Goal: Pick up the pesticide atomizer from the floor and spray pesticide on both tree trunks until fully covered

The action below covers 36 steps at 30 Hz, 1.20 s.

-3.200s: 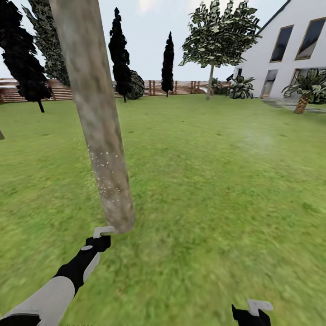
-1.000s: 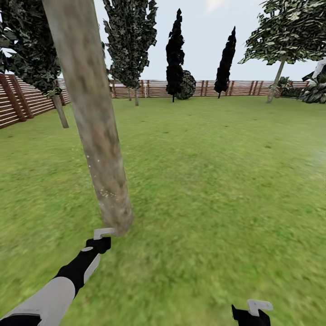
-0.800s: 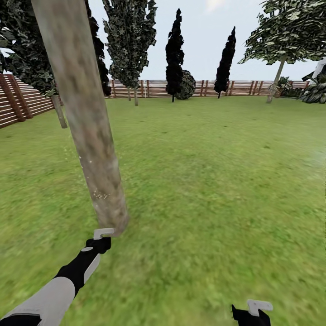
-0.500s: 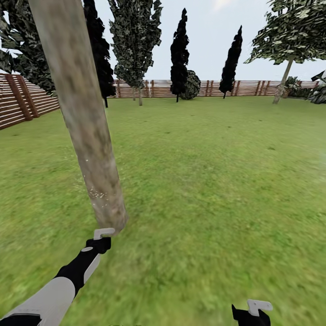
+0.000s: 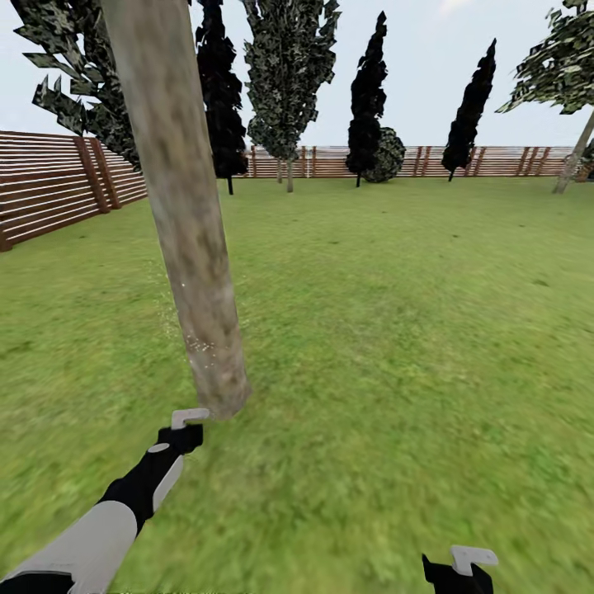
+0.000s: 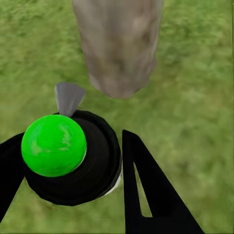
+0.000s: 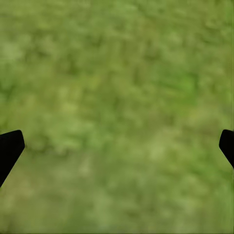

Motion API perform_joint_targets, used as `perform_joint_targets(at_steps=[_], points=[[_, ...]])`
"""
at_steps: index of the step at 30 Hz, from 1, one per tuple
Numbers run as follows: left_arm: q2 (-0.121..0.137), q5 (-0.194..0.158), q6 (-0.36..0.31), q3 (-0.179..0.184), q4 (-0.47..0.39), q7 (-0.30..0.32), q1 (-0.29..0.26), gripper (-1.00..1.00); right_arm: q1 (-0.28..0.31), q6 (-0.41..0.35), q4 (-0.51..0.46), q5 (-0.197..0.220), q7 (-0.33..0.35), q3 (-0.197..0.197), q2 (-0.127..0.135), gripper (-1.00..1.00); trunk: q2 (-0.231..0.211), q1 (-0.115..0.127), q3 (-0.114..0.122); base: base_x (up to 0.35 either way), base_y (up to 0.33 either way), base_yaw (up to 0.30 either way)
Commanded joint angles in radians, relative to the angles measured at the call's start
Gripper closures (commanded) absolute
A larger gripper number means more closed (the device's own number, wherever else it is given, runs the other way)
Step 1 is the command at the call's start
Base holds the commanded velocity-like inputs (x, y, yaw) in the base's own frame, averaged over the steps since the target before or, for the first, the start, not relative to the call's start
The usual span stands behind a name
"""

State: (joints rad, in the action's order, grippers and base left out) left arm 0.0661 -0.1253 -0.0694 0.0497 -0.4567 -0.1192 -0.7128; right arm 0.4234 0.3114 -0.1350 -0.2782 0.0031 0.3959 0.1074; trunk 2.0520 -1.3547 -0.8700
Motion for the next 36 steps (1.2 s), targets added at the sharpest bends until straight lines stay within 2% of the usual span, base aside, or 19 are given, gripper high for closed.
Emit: perform_joint_targets(at_steps=[1,3,5,9,11,13,15,17,18,19,21,24,26,27,29,30,33,35,36], points=[[0.001,0.001,-0.007,0.0,-0.025,0.001,-0.002,1.0,0.0,0.0,0.0,0.0,0.0,0.0,0.0,-1.0,0.0,0.0,0.0,0.0,-0.002,0.069],[0.0,0.003,-0.024,0.002,-0.09,0.001,-0.008,1.0,0.0,0.0,0.0,0.0,-0.003,0.0,0.001,-1.0,0.0,0.0,0.0,0.0,-0.001,0.025],[-0.005,0.003,-0.107,0.005,-0.173,0.004,-0.014,1.0,0.0,0.0,0.0,0.0,-0.004,0.0,0.003,-1.0,0.0,0.0,0.0,0.0,0.0,0.004],[-0.018,0.004,-0.184,0.059,-0.257,0.003,-0.018,1.0,0.0,-0.001,0.0,-0.001,-0.003,0.0,0.003,-1.0,0.0,0.0,0.0,0.0,0.0,0.0],[-0.005,0.0,-0.196,0.059,-0.281,0.004,-0.019,1.0,0.0,-0.002,0.001,-0.001,-0.001,-0.001,0.003,-1.0,0.0,0.0,0.0,0.0,0.0,0.0],[0.026,-0.003,-0.209,0.056,-0.288,0.005,-0.02,1.0,0.0,-0.002,0.001,-0.001,0.0,-0.002,0.002,-1.0,0.0,0.0,0.0,0.0,0.0,0.0],[0.04,-0.006,-0.267,0.058,-0.329,0.006,-0.025,1.0,0.0,-0.002,0.001,-0.001,0.0,-0.001,0.002,-1.0,0.0,0.0,0.0,0.0,0.0,0.0],[0.029,-0.002,-0.329,0.074,-0.4,0.006,-0.026,1.0,0.0,-0.002,0.001,-0.001,0.0,-0.002,0.002,-1.0,0.0,0.0,0.0,0.0,0.0,0.0],[0.015,0.0,-0.379,0.107,-0.451,0.006,-0.025,1.0,0.0,-0.002,0.001,-0.001,0.0,-0.002,0.002,-1.0,0.0,0.0,0.0,0.0,0.0,0.0],[0.008,-0.003,-0.405,0.131,-0.495,0.006,-0.024,1.0,0.0,-0.002,0.001,-0.001,0.0,-0.002,0.002,-1.0,0.0,0.0,0.0,0.0,0.0,0.0],[0.005,-0.007,-0.42,0.143,-0.54,0.006,-0.022,1.0,0.0,-0.002,0.001,-0.001,0.0,-0.002,0.002,-1.0,0.0,0.0,0.0,0.0,0.0,0.0],[0.017,-0.009,-0.46,0.142,-0.558,0.007,-0.028,1.0,0.0,-0.002,0.001,-0.001,0.0,-0.002,0.002,-1.0,0.0,0.0,0.0,0.0,0.0,0.0],[0.033,-0.008,-0.471,0.107,-0.56,0.029,-0.031,1.0,0.0,-0.002,0.001,-0.001,0.0,-0.002,0.002,-1.0,0.0,0.0,0.0,0.0,0.0,0.0],[0.046,-0.006,-0.485,0.089,-0.566,0.053,-0.031,1.0,0.0,-0.002,0.001,-0.001,0.0,-0.002,0.002,-1.0,0.0,0.0,0.0,0.0,0.0,0.0],[0.082,-0.007,-0.518,0.077,-0.601,0.08,-0.031,1.0,0.0,-0.002,0.002,-0.001,0.0,-0.002,0.002,-1.0,0.0,0.0,0.0,0.0,0.0,0.0],[0.09,-0.008,-0.53,0.075,-0.621,0.085,-0.03,1.0,0.0,-0.002,0.002,-0.001,0.0,-0.002,0.002,-1.0,0.0,0.0,0.0,0.0,0.0,0.0],[0.081,-0.009,-0.612,0.08,-0.691,0.088,-0.031,1.0,0.0,-0.002,0.002,-0.001,0.0,-0.002,0.002,-1.0,0.0,0.0,0.0,0.0,0.0,0.0],[0.056,0.001,-0.673,0.081,-0.775,0.087,-0.031,1.0,0.0,-0.002,0.002,-0.001,0.0,-0.002,0.002,-1.0,0.0,0.0,0.0,0.0,0.0,0.0],[0.059,0.002,-0.685,0.079,-0.785,0.087,-0.031,1.0,0.0,-0.002,0.002,-0.001,0.0,-0.002,0.002,-1.0,0.0,0.0,0.0,0.0,0.0,0.0]])
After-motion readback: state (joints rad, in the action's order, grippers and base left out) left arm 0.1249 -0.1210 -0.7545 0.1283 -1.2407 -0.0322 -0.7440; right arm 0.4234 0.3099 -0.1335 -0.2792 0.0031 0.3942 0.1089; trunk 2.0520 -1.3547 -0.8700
